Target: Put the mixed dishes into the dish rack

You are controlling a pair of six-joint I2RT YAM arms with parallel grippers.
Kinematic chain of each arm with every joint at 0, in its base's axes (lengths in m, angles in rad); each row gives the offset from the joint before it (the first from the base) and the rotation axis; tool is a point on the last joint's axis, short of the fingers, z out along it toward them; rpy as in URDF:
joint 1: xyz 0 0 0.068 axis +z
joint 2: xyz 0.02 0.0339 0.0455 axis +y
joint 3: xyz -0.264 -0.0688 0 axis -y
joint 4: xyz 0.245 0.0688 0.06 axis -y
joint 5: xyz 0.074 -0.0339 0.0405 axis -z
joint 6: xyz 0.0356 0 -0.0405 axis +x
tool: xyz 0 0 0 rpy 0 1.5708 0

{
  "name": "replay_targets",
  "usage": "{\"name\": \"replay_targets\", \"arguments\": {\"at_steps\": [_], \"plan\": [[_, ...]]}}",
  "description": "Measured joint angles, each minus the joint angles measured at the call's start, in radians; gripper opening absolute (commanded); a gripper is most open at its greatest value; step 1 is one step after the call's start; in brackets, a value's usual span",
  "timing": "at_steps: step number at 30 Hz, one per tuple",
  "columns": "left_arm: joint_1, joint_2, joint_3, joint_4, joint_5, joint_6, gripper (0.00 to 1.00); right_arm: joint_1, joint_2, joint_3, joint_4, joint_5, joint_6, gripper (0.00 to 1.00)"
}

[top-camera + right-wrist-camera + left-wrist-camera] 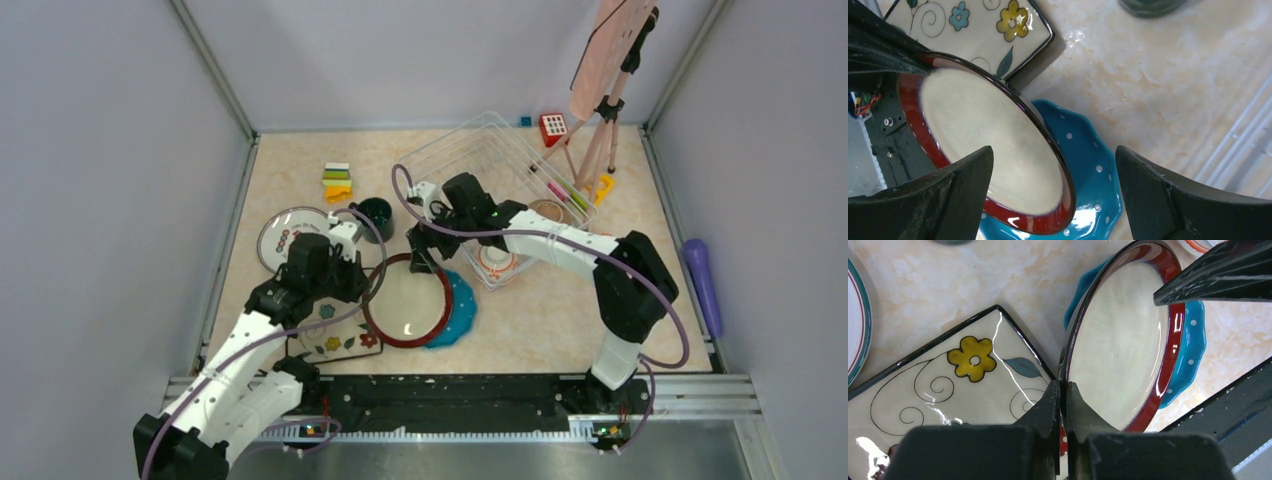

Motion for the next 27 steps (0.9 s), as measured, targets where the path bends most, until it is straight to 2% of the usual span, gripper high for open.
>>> {"name": "replay_targets", "arguments": {"at_steps": [5, 7, 10, 11, 15, 17, 19, 22, 27], "plan": [[0.0, -0.037, -0.019, 0.015, 0.008, 0.013, 0.0, -0.004, 0.045, 0.005, 0.003, -0.077, -0.048, 0.86], [0.0, -0.045, -0.02, 0.015, 0.008, 0.016, 0.0, -0.006, 0.064, 0.015, -0.003, -0.119, -0.061, 0.8], [0.0, -0.047, -0.021, 0.018, 0.008, 0.019, 0.0, -0.009, 0.094, 0.034, -0.014, -0.183, -0.078, 0.64], [0.0, -0.047, -0.023, 0.02, 0.008, 0.019, 0.0, -0.01, 0.099, 0.034, -0.019, -0.205, -0.083, 0.58], [0.0, -0.065, -0.029, 0.016, 0.002, 0.021, 0.0, -0.015, 0.101, 0.034, -0.04, -0.24, -0.107, 0.01], [0.0, -0.087, -0.037, 0.013, -0.006, 0.027, 0.02, -0.033, 0.102, 0.034, -0.053, -0.275, -0.107, 0.0], [0.002, -0.101, -0.047, 0.017, -0.02, 0.03, 0.15, -0.04, 0.099, 0.037, -0.058, -0.306, -0.108, 0.0], [0.002, -0.113, -0.05, 0.021, -0.047, 0.01, 0.27, -0.038, 0.096, 0.039, -0.058, -0.304, -0.105, 0.0], [0.003, -0.136, -0.047, 0.079, -0.072, -0.034, 0.59, -0.037, 0.059, 0.039, -0.064, -0.238, -0.075, 0.0]]}}
